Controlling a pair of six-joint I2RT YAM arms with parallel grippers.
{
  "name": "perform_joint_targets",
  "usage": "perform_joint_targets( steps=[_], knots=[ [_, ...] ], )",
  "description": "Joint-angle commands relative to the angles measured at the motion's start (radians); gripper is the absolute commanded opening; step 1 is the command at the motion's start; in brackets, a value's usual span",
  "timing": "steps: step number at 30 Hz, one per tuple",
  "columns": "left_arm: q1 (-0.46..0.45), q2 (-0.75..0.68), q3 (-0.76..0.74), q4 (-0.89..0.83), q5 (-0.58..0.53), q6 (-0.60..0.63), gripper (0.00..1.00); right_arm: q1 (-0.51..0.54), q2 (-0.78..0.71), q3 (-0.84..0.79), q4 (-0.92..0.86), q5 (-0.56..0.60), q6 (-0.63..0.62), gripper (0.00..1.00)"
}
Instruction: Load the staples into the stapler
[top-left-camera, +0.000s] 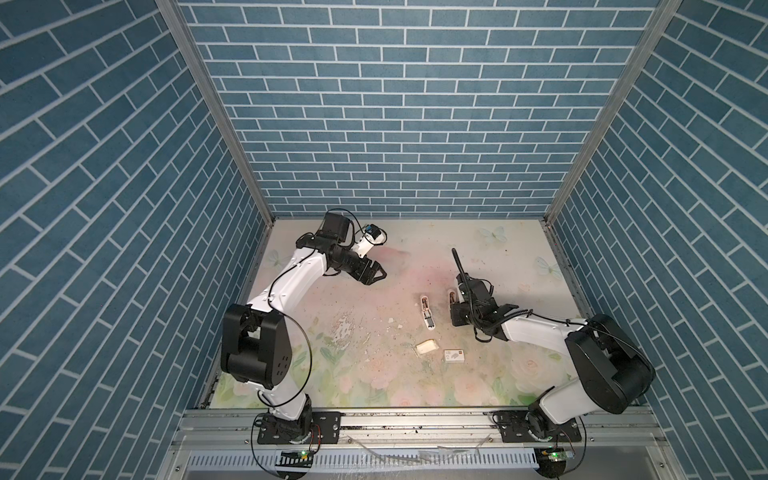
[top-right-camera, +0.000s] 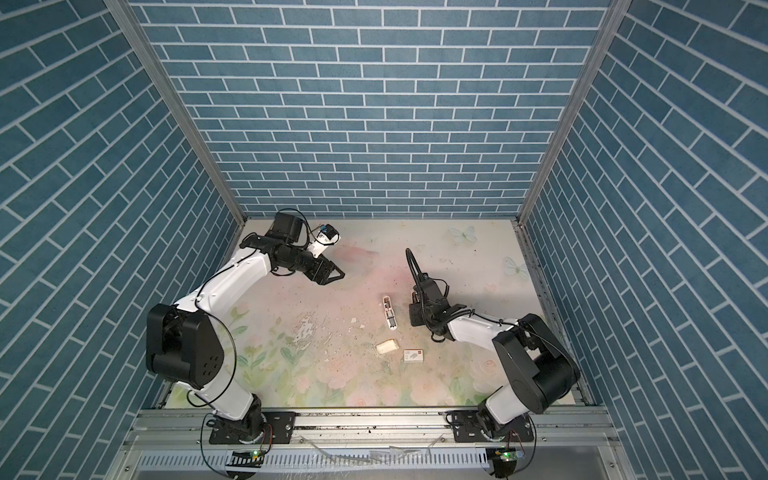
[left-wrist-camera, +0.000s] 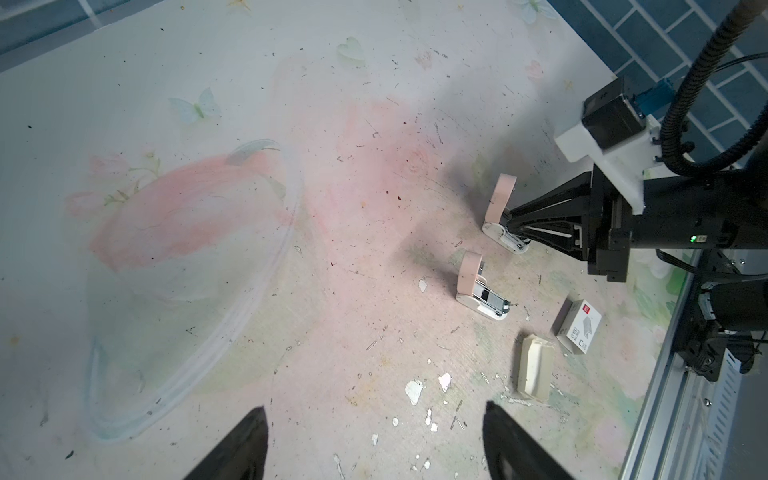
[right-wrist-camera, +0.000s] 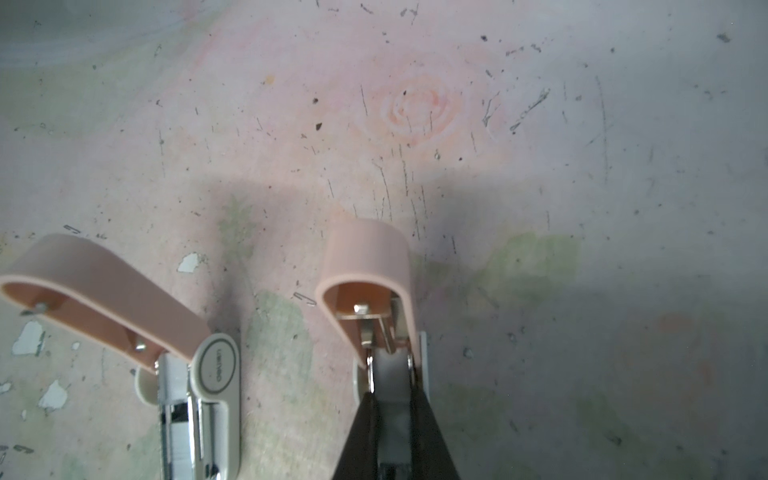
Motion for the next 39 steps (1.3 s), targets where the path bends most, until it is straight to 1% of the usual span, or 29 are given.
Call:
perform_joint_targets(
  steps=[1, 6, 9, 16, 19, 24, 28, 33, 39],
  knots=[
    [0.007, -0.014, -0.017, 0.009, 0.019, -0.006, 0.82, -0.008, 0.044, 0.004, -0.075, 0.045, 0.029, 0.13],
    [0.007, -0.019, -0.016, 0.011, 0.023, -0.008, 0.82, -0.008, 0.043, 0.025, -0.094, 0.074, 0.035, 0.13],
    [0.007, -0.026, -0.016, 0.009, 0.025, -0.008, 0.82, -0.008, 0.012, 0.012, -0.066, 0.035, 0.025, 0.13],
    [0.007, -0.034, -0.026, -0.001, 0.017, 0.007, 0.82, -0.008, -0.092, -0.026, -0.076, 0.029, 0.006, 0.13],
    [0.007, -0.029, -0.022, -0.009, 0.017, 0.012, 0.82, -0.010, -0.122, -0.044, -0.064, 0.010, -0.001, 0.13],
    [0.007, -0.027, -0.020, -0.013, 0.020, 0.009, 0.82, -0.014, -0.134, -0.064, -0.035, -0.012, -0.016, 0.13],
    [0.007, -0.026, -0.016, -0.022, 0.019, 0.017, 0.82, -0.023, -0.123, -0.090, 0.026, -0.042, -0.039, 0.13],
    [0.007, -0.018, -0.007, -0.033, 0.017, 0.019, 0.82, -0.037, -0.125, -0.110, 0.047, 0.003, -0.036, 0.13],
    [0.007, -0.017, -0.002, -0.034, 0.016, 0.019, 0.82, -0.046, -0.155, -0.115, 0.053, 0.004, -0.038, 0.13]
  ],
)
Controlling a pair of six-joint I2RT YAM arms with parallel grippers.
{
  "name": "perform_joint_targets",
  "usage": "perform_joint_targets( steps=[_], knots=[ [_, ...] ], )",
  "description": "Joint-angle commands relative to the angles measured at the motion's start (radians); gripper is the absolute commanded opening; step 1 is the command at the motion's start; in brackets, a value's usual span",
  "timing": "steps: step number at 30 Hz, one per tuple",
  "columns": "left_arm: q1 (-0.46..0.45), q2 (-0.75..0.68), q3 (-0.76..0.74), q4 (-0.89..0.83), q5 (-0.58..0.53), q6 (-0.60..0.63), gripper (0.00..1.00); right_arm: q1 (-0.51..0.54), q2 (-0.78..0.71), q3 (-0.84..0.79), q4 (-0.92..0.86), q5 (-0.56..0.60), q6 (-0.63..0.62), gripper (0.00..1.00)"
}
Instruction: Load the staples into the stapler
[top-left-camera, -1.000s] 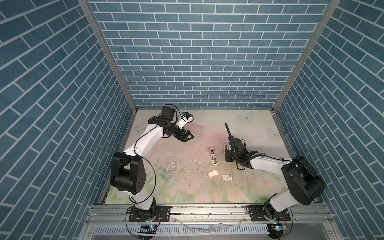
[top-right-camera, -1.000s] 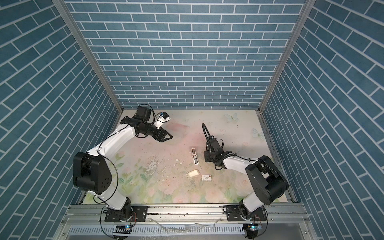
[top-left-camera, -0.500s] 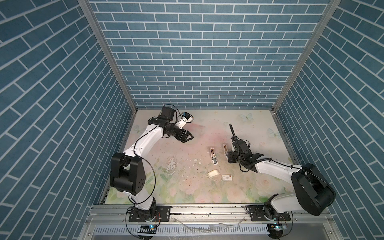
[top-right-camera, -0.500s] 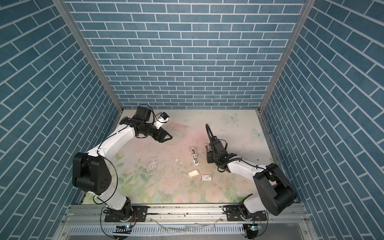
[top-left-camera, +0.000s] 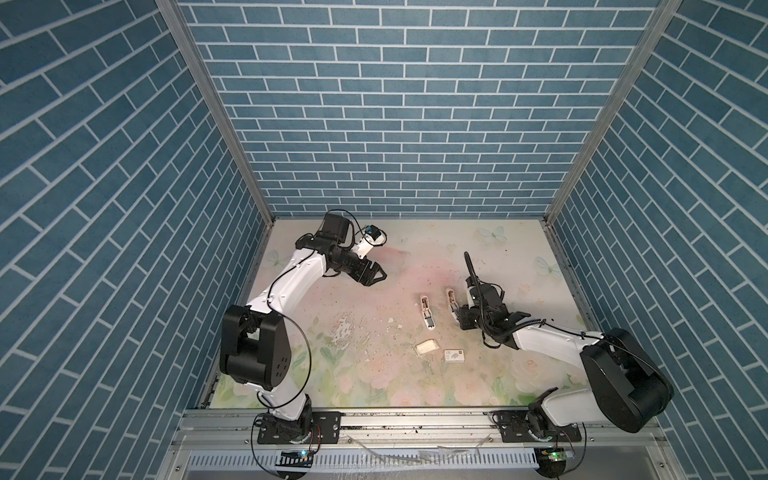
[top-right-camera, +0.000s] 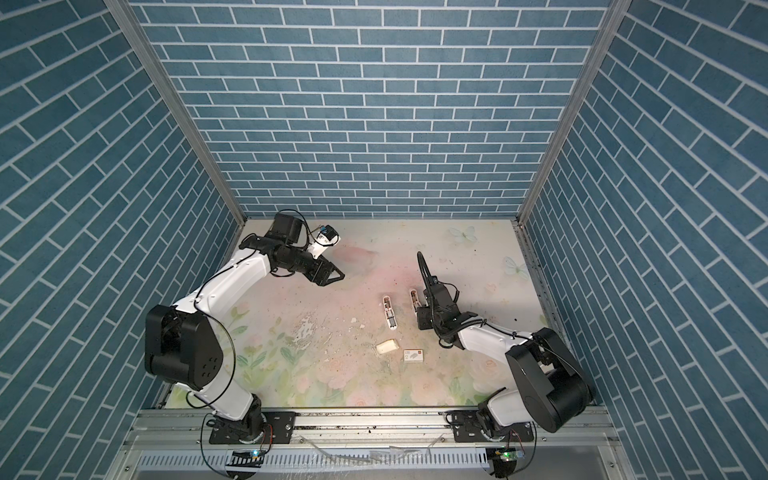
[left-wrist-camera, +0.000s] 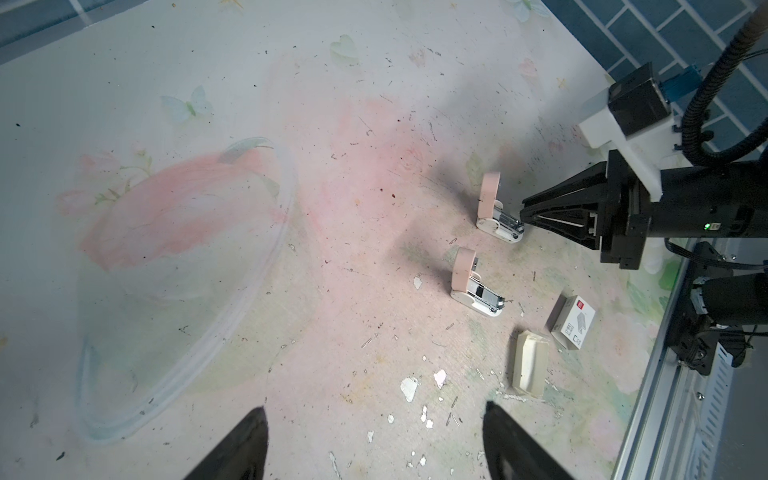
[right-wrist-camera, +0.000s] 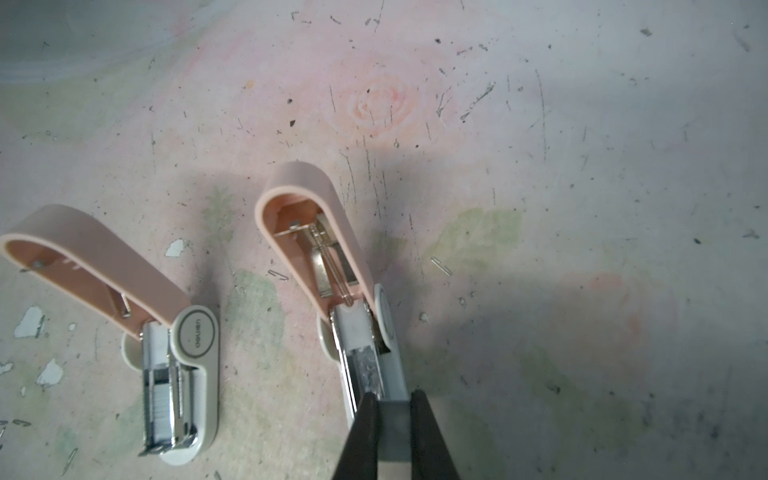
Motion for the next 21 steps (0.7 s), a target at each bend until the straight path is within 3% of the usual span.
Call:
perform_joint_targets(
  steps=[1, 5, 21],
  knots=[
    [0.007, -0.008, 0.010, -0.027, 0.006, 0.010, 0.82, -0.006, -0.030, -0.002, 0.007, 0.039, -0.024, 0.13],
    [0.007, -0.009, 0.013, -0.028, 0.009, 0.009, 0.82, -0.019, 0.003, 0.027, -0.047, 0.109, -0.018, 0.13],
    [0.007, -0.027, -0.005, -0.016, 0.014, 0.012, 0.82, -0.023, 0.092, 0.053, -0.037, -0.049, -0.023, 0.13]
  ],
)
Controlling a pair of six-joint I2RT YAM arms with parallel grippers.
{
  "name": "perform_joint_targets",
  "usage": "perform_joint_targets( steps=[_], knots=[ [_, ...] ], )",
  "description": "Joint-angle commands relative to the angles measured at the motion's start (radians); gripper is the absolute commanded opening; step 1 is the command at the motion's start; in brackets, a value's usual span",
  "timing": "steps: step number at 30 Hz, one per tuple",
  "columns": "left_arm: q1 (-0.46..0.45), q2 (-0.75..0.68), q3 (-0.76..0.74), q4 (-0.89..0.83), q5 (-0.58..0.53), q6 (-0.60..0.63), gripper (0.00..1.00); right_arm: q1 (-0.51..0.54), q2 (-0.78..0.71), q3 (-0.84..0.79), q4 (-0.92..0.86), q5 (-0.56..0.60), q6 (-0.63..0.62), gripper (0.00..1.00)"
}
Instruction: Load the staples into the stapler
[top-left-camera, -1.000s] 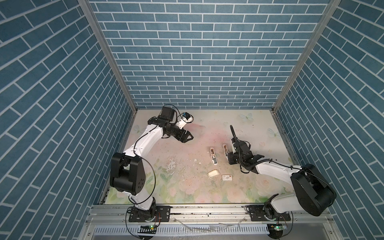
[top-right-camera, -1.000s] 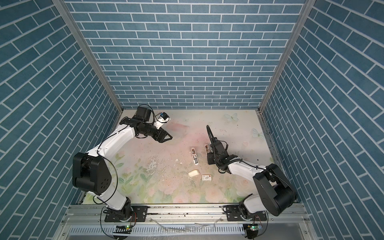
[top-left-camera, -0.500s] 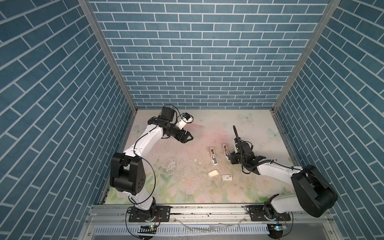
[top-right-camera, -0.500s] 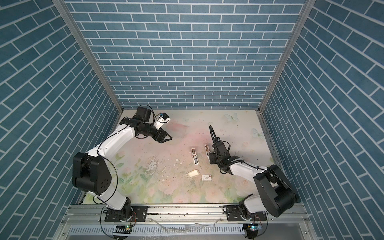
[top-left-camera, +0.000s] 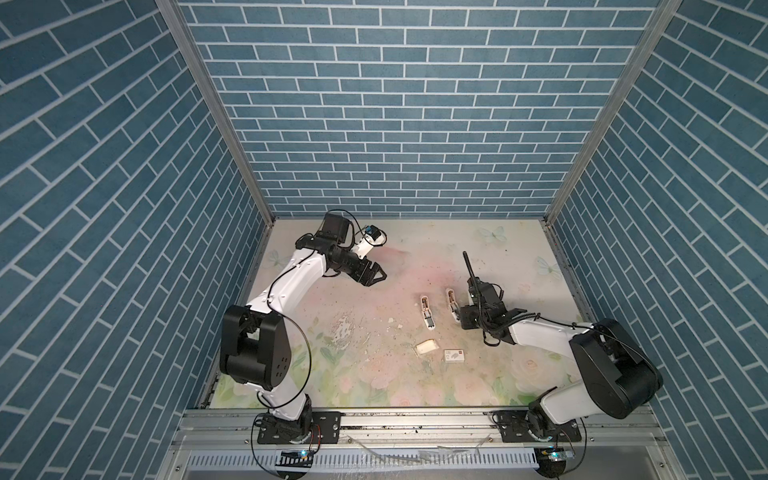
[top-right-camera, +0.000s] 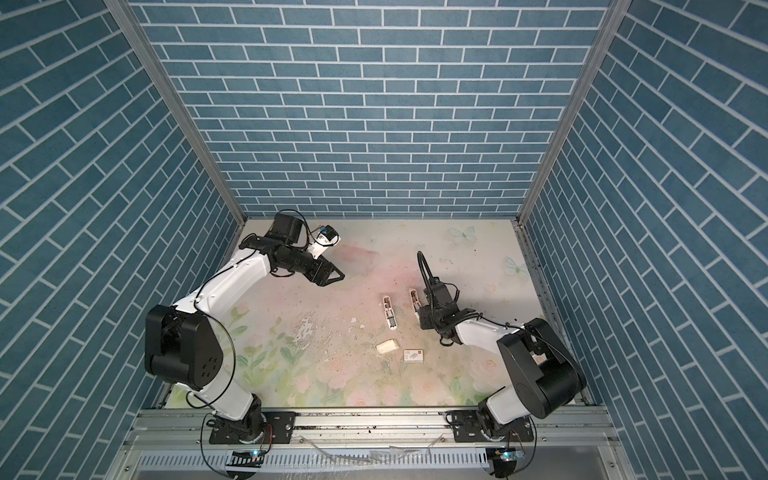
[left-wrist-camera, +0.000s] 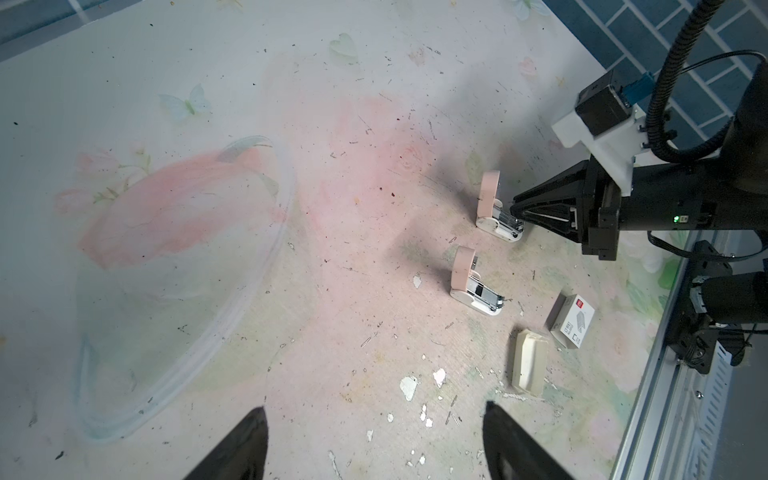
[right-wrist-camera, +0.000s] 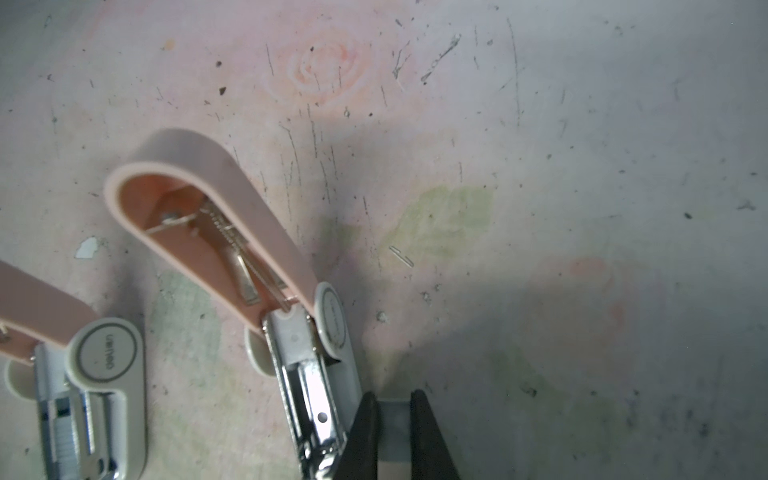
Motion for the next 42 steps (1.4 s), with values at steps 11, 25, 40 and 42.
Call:
perform_joint_targets(
  steps=[11, 25, 40, 42],
  knots=[
    [0.007, -0.021, -0.004, -0.007, 0.024, 0.005, 0.82, 0.001, -0.047, 0.010, -0.044, -0.010, -0.006, 0.13],
    [0.007, -0.021, -0.010, 0.021, 0.053, 0.002, 0.82, 0.001, -0.145, -0.031, 0.078, -0.021, 0.031, 0.13],
    [0.007, -0.005, -0.032, 0.092, 0.083, -0.041, 0.82, 0.022, -0.089, -0.078, 0.233, -0.031, 0.071, 0.13],
    [0.007, -0.007, -0.035, 0.106, 0.066, -0.057, 0.82, 0.033, -0.073, -0.069, 0.236, -0.020, 0.071, 0.13]
  ],
)
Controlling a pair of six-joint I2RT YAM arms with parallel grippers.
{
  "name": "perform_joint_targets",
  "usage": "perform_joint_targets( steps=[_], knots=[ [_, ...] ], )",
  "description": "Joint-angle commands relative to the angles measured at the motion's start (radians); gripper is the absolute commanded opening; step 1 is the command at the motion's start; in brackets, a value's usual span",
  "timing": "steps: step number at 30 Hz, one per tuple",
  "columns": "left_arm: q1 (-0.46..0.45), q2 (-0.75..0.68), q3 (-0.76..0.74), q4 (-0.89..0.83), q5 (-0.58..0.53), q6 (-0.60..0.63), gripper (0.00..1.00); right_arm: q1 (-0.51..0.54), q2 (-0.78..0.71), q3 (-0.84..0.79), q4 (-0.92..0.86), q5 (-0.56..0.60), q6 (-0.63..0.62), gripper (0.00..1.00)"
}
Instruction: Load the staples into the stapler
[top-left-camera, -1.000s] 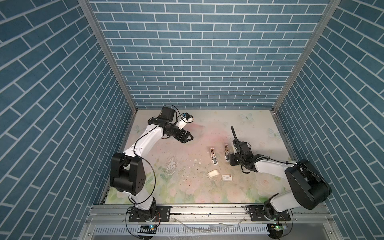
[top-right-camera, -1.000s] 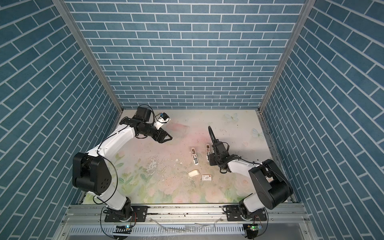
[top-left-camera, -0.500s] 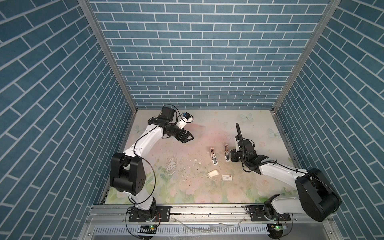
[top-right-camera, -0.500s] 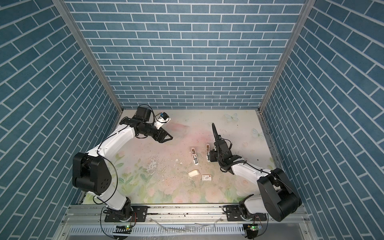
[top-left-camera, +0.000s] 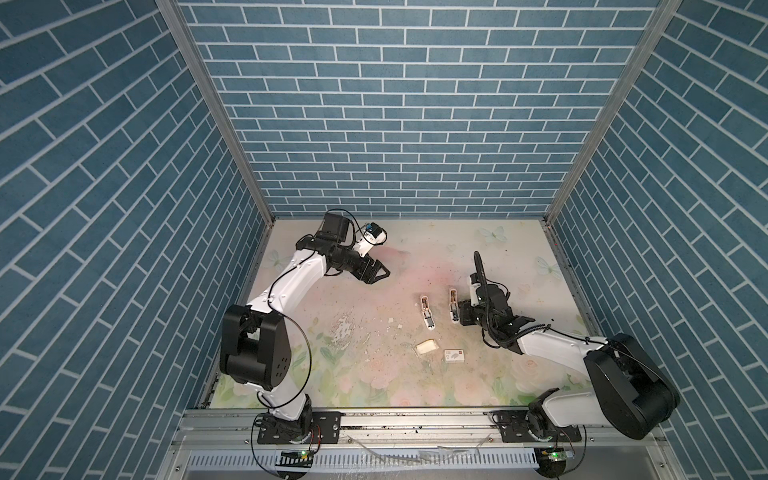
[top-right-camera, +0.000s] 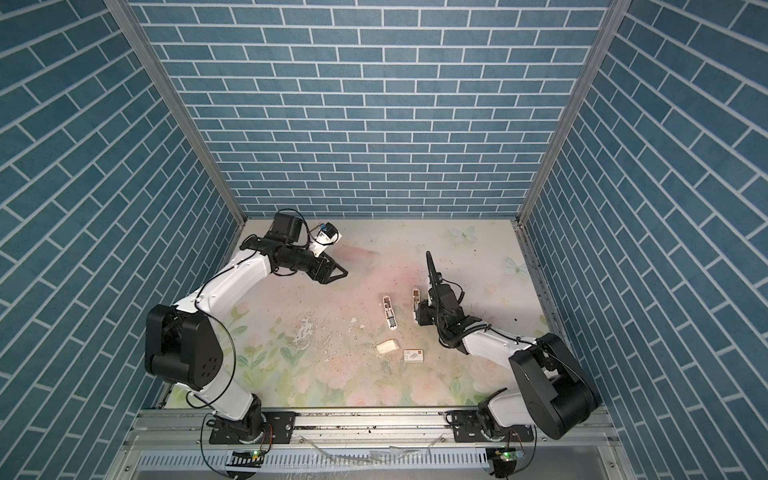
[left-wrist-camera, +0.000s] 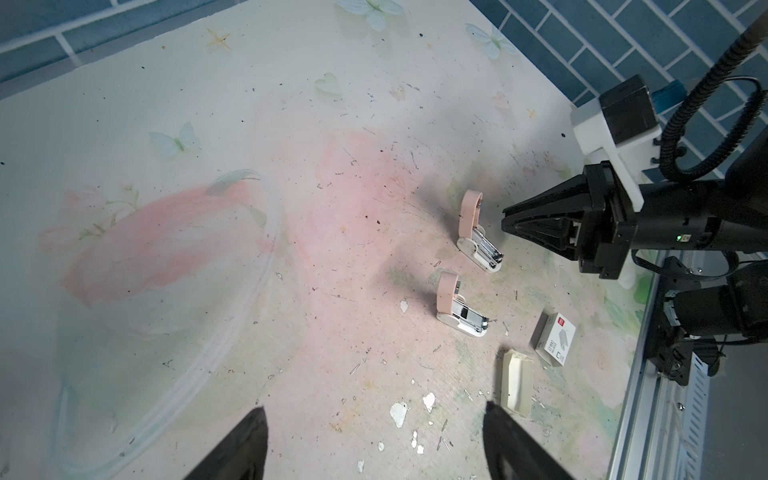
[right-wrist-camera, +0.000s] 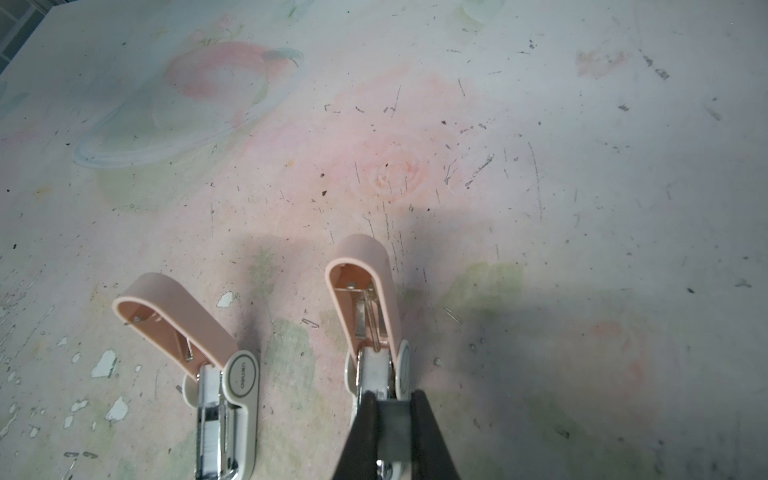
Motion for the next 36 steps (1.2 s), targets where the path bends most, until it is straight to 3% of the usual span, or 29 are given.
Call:
perform_joint_targets(
  steps=[1, 36],
  knots=[
    [0.007, -0.007, -0.018, 0.031, -0.008, -0.033, 0.82, 0.020, 0.034, 0.016, 0.034, 0.017, 0.032, 0.13],
    [0.007, -0.008, -0.041, 0.059, -0.017, -0.052, 0.82, 0.085, 0.104, 0.022, 0.061, 0.105, 0.044, 0.13]
  ],
)
